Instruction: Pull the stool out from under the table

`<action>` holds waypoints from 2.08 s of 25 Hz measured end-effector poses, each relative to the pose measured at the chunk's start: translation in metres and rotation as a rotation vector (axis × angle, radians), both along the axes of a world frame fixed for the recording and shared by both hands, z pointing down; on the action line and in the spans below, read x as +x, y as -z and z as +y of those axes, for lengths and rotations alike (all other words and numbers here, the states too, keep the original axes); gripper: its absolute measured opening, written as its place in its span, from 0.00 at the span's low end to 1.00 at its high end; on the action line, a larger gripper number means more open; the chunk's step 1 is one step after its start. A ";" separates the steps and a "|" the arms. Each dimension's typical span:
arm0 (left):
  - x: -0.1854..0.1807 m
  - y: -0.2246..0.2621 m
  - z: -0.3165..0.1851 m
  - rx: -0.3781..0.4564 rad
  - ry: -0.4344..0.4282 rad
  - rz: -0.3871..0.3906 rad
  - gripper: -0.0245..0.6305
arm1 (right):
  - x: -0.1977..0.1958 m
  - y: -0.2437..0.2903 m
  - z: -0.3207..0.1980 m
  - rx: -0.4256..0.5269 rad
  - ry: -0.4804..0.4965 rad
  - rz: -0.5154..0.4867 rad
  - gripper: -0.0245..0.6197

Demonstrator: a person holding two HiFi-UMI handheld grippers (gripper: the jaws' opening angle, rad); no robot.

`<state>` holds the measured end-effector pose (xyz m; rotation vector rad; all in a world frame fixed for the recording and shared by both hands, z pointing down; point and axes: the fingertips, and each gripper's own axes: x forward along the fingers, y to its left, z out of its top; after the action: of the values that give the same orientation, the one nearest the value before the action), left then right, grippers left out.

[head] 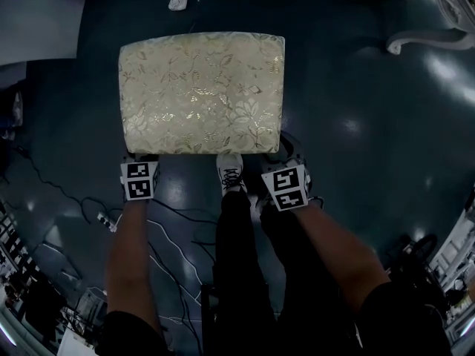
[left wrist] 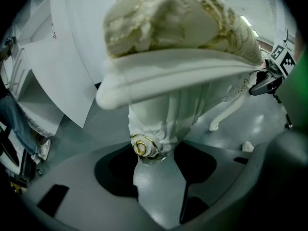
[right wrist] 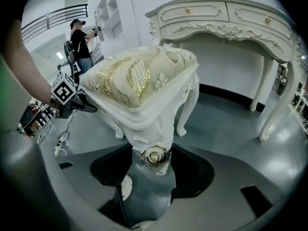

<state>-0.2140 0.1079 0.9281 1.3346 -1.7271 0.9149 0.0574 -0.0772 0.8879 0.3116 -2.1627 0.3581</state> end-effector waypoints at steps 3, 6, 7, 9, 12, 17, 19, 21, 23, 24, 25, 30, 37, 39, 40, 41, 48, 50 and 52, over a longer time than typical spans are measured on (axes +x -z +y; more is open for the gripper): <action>-0.001 -0.002 0.001 0.003 0.014 -0.002 0.39 | -0.001 -0.001 0.001 -0.010 -0.007 -0.012 0.45; -0.002 0.002 0.000 -0.012 0.046 0.008 0.39 | -0.002 -0.001 0.001 -0.005 -0.018 -0.004 0.45; -0.001 0.003 0.001 -0.017 0.069 0.012 0.39 | -0.001 0.000 0.002 -0.007 -0.025 0.002 0.45; 0.003 0.013 0.005 -0.019 0.127 0.023 0.39 | 0.003 0.007 0.005 -0.026 -0.050 0.019 0.45; 0.016 0.036 0.017 0.002 0.214 0.039 0.39 | 0.011 0.030 0.009 -0.052 -0.078 0.030 0.41; 0.055 0.114 0.038 0.025 0.274 0.049 0.05 | 0.025 0.100 0.016 -0.082 -0.030 0.034 0.08; 0.074 0.154 0.042 0.023 0.267 0.064 0.05 | 0.027 0.139 0.016 -0.083 -0.004 0.024 0.08; 0.088 0.200 0.038 0.048 0.266 0.079 0.05 | 0.024 0.183 0.014 -0.079 0.024 -0.001 0.08; 0.098 0.249 0.026 0.086 0.273 0.099 0.05 | 0.017 0.230 0.011 -0.073 0.050 -0.035 0.08; 0.104 0.274 0.019 0.106 0.276 0.117 0.05 | 0.013 0.254 0.009 -0.069 0.058 -0.054 0.08; 0.112 0.299 0.011 0.128 0.277 0.139 0.05 | 0.011 0.277 0.007 -0.060 0.064 -0.073 0.08; 0.171 0.430 -0.039 0.252 0.178 0.249 0.05 | 0.009 0.404 0.002 -0.038 0.070 -0.177 0.08; 0.241 0.570 -0.079 0.355 0.024 0.327 0.05 | 0.030 0.547 0.012 -0.072 0.082 -0.329 0.08; 0.253 0.597 -0.080 0.371 0.005 0.330 0.05 | 0.042 0.575 0.019 -0.107 0.073 -0.368 0.08; 0.258 0.609 -0.081 0.378 0.000 0.327 0.05 | 0.048 0.587 0.020 -0.120 0.069 -0.385 0.08; 0.262 0.620 -0.082 0.385 -0.002 0.321 0.05 | 0.054 0.598 0.021 -0.126 0.066 -0.401 0.08; 0.286 0.658 -0.071 0.375 -0.010 0.309 0.05 | 0.075 0.624 0.033 -0.153 0.078 -0.418 0.08; 0.291 0.660 -0.065 0.352 -0.024 0.315 0.05 | 0.077 0.626 0.038 -0.161 0.072 -0.407 0.08; 0.293 0.661 -0.067 0.333 -0.044 0.321 0.05 | 0.077 0.630 0.038 -0.167 0.062 -0.402 0.08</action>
<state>0.0786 0.0412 0.2670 1.6390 -1.6461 0.4130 0.1347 -0.0392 0.2577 0.0810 -2.5064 0.6040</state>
